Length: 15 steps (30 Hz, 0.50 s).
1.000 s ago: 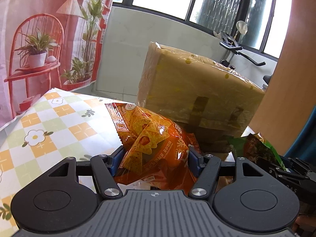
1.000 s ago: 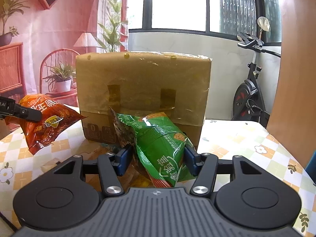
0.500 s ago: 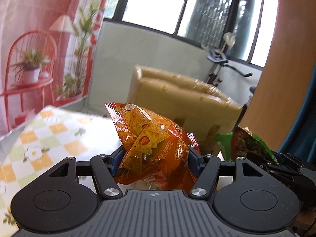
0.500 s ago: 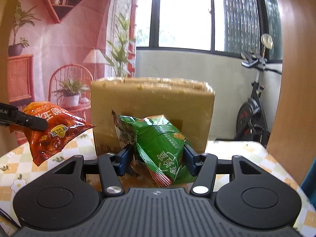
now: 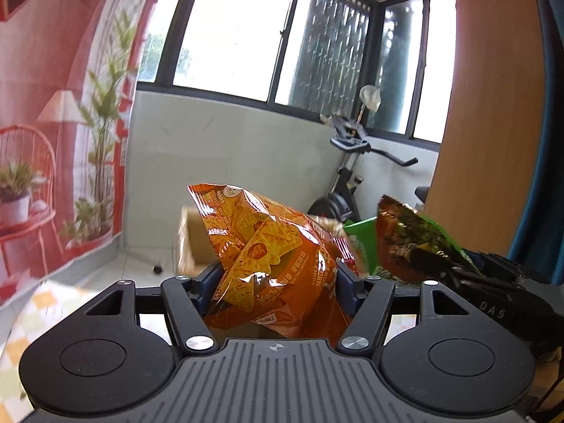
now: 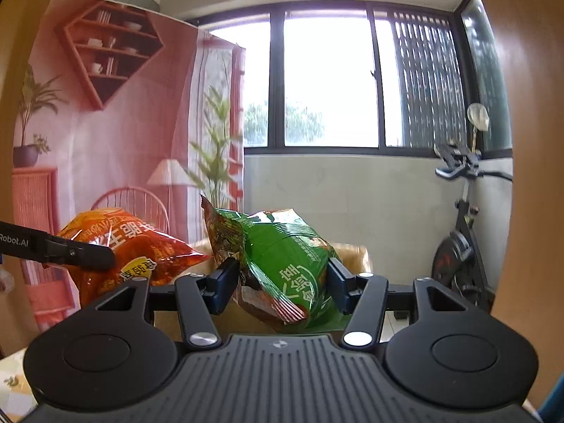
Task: Organize snacks
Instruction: 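Lift both held bags and carry them over the box opening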
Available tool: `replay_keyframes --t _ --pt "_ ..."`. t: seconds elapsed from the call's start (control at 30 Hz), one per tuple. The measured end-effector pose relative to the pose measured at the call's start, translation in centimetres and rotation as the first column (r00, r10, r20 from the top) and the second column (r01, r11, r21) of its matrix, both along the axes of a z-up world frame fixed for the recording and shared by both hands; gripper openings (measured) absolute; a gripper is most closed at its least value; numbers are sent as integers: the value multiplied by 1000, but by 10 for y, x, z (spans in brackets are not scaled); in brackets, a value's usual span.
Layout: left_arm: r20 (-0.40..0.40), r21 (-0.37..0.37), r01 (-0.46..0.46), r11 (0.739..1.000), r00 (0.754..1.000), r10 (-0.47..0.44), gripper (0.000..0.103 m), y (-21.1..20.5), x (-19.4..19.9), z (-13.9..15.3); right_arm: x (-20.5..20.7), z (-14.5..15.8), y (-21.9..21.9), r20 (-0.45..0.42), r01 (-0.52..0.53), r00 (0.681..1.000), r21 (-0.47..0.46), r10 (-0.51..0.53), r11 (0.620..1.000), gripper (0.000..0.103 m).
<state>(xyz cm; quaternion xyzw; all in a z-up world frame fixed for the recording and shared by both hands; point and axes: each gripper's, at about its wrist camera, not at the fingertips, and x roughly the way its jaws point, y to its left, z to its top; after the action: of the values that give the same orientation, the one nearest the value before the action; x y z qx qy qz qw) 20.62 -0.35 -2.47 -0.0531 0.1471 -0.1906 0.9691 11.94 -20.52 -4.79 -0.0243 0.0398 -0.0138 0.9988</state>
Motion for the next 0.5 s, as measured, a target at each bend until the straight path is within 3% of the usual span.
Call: replay_keyframes --t 0.23,0.5 --pt "6 -51 -26 998 1000 26 68 -11 48 21 54 27 -13 36 -18 999 -36 19 999 57" --pt "-56 14 -78 997 995 79 68 -24 99 11 121 14 -35 -10 -10 1000 -30 10 1000 57"
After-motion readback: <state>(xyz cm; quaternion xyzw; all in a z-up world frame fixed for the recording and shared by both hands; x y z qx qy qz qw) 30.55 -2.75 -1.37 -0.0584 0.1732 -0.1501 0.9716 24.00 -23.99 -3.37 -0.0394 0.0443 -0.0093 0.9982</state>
